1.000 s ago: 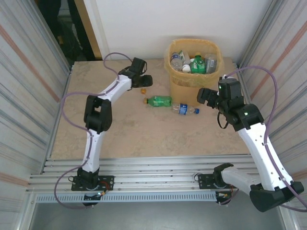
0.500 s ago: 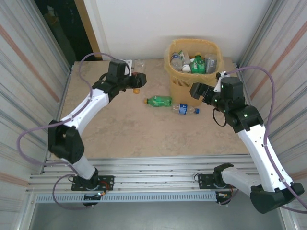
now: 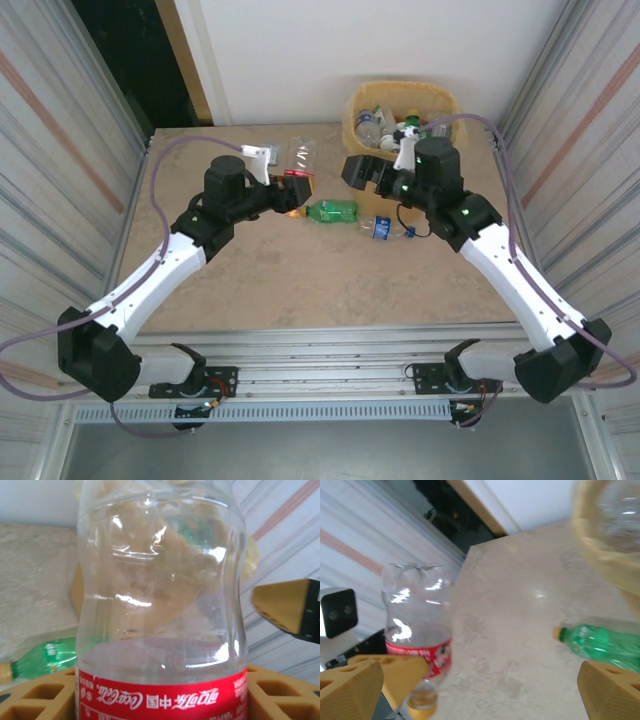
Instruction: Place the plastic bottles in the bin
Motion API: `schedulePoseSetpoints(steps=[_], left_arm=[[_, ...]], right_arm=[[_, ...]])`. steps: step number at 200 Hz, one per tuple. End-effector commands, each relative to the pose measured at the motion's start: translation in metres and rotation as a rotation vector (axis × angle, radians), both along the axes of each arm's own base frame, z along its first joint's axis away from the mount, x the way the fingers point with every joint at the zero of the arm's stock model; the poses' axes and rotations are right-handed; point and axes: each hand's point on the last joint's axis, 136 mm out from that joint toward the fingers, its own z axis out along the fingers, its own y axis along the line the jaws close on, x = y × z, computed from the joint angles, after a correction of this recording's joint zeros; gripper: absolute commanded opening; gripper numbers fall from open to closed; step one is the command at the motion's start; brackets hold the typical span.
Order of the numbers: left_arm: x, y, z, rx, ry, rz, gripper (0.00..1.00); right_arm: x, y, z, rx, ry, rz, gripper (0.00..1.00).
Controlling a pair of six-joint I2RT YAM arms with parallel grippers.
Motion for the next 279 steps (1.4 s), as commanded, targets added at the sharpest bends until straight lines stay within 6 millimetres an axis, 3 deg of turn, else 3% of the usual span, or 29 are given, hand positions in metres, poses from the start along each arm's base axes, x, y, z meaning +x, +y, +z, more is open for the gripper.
schedulePoseSetpoints(steps=[1,31,88,120,144,157,168,206,236,279], left_arm=[[-0.011,-0.007,0.029,-0.091,-0.069,-0.048,0.44],[-0.022,-0.021,0.039,-0.113,-0.096,-0.114,0.45],[-0.041,-0.043,0.057,-0.147,-0.147,-0.228,0.45],[-0.046,-0.048,0.061,-0.155,-0.161,-0.255,0.45],[-0.045,-0.049,0.060,-0.156,-0.158,-0.253,0.46],[-0.045,-0.048,0.060,-0.156,-0.157,-0.250,0.50],[-0.045,-0.047,0.060,-0.157,-0.158,-0.244,0.63],[-0.054,-0.038,0.073,-0.154,-0.202,-0.227,0.98],[-0.059,-0.015,0.082,-0.122,-0.261,-0.134,0.99],[-0.052,0.025,0.068,0.023,-0.262,0.068,0.99]], right_arm=[[-0.003,0.024,0.036,0.053,-0.092,0.078,0.98],[-0.001,0.043,0.037,0.046,-0.098,0.123,0.98],[0.005,0.060,0.029,0.025,-0.084,0.156,0.97],[0.007,0.063,0.025,0.018,-0.080,0.163,0.83],[0.007,0.063,0.027,0.019,-0.082,0.164,0.64],[0.007,0.062,0.027,0.013,-0.086,0.162,0.56],[0.007,0.060,0.027,0.002,-0.090,0.154,0.53],[0.012,0.037,0.037,-0.061,-0.114,0.084,0.50],[0.024,0.000,0.060,-0.082,-0.142,0.003,0.50],[0.054,-0.062,0.082,-0.139,-0.145,-0.140,0.49]])
